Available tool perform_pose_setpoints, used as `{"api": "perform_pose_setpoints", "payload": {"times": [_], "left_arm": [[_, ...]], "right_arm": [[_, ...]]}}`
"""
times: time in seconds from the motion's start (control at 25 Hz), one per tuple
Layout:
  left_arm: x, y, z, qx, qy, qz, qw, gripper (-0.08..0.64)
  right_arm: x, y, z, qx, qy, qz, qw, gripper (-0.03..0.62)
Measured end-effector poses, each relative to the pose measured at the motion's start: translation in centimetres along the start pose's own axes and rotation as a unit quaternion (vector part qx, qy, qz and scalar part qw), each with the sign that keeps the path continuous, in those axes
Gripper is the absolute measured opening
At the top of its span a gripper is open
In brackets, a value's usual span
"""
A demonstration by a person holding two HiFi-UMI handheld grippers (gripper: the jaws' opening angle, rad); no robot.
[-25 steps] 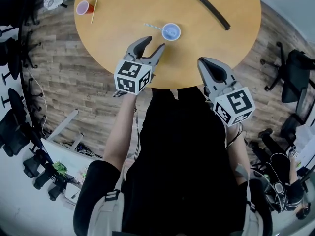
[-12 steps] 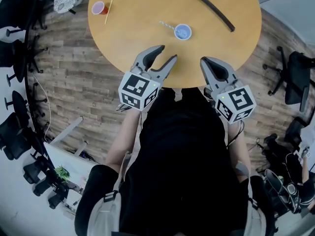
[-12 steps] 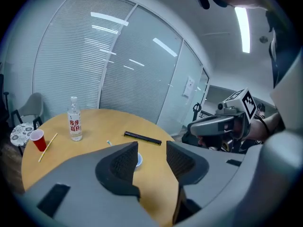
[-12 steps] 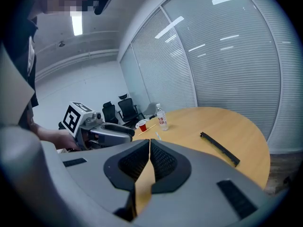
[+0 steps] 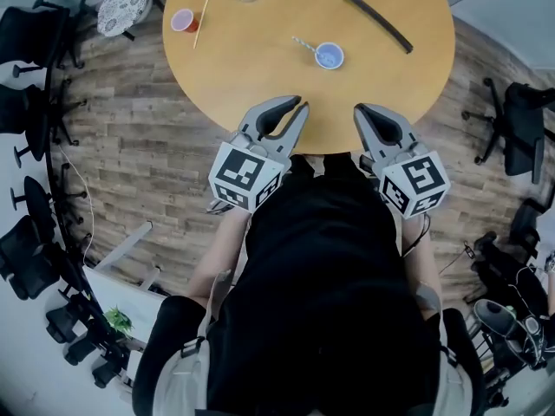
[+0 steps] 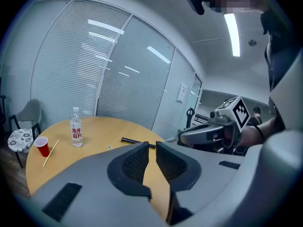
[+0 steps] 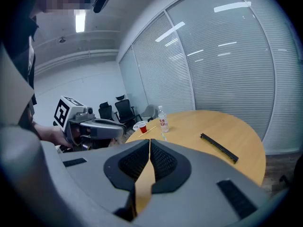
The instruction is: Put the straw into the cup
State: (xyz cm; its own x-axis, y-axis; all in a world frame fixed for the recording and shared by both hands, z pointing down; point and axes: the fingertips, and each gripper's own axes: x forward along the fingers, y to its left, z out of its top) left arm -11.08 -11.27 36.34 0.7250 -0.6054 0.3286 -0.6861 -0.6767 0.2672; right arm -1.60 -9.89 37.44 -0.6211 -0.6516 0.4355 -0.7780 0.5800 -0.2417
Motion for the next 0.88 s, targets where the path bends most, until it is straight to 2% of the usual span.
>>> {"api": "perform_pose_setpoints", "payload": {"times": [0.24,0.52,0.68,0.88], "left_arm": [[-1.6,-1.0,-0.1,0.010,-0.003,-0.029,0.9995,0.018],[-2.9,-0.8,-1.6,0.009,0.009,-0.053,0.9985,0.017],[-2.7,-1.6,-2.7,0.010,0.015,-0.082,0.9965,0.017],[-3.1,-2.2,-3.1,0.019,0.022,-0.094,0.9951,0.017]], "right_arm": [[-0.9,0.8,-0.7,0.007,-0.002,-0.028,1.000,0.018],[-2.1,2.1,-1.4,0.004,-0.006,-0.070,0.998,0.020],[-4.0,1.5,-2.5,0.021,-0.006,-0.107,0.994,0.020],[-5.5,2.0,-3.9,0.040,-0.009,-0.118,0.992,0.018]]}}
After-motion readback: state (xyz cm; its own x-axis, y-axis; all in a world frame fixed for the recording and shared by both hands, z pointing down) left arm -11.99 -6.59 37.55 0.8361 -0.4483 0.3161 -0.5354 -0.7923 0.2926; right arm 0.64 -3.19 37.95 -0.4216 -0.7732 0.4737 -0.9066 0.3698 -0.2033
